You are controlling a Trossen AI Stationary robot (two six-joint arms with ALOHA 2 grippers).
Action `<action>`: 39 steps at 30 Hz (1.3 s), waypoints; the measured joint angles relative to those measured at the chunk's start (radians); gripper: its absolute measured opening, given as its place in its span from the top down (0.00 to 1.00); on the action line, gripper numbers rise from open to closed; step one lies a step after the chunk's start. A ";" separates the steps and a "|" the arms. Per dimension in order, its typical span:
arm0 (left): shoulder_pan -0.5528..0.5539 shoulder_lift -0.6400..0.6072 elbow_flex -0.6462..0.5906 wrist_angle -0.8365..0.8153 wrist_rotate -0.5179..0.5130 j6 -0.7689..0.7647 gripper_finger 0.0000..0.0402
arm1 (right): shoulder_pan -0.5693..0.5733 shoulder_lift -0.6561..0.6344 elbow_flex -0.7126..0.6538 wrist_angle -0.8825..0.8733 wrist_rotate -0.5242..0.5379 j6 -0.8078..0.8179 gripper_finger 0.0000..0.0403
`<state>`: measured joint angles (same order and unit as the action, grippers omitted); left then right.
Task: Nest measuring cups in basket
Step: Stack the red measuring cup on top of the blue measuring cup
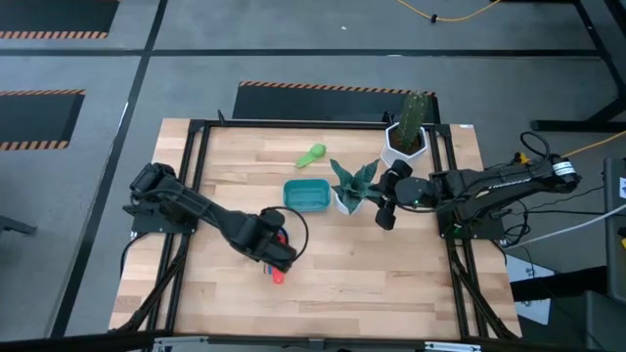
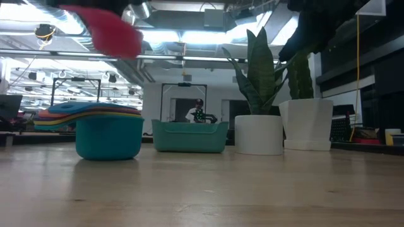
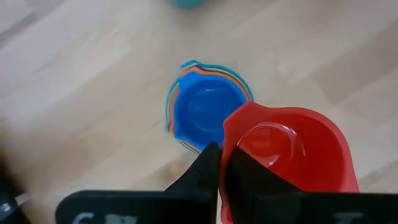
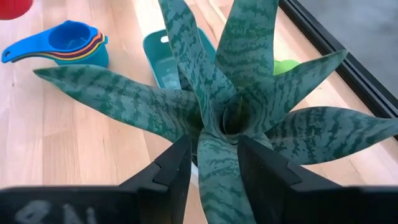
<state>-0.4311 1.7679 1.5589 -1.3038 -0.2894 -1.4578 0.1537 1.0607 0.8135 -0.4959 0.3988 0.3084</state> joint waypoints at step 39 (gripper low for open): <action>0.058 0.113 -0.079 -0.062 0.021 0.080 0.97 | 0.000 0.000 0.000 -0.002 0.000 0.000 0.66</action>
<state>-0.3729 1.8805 1.4803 -1.3661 -0.2680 -1.3777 0.1536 1.0607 0.8132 -0.4984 0.3985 0.3088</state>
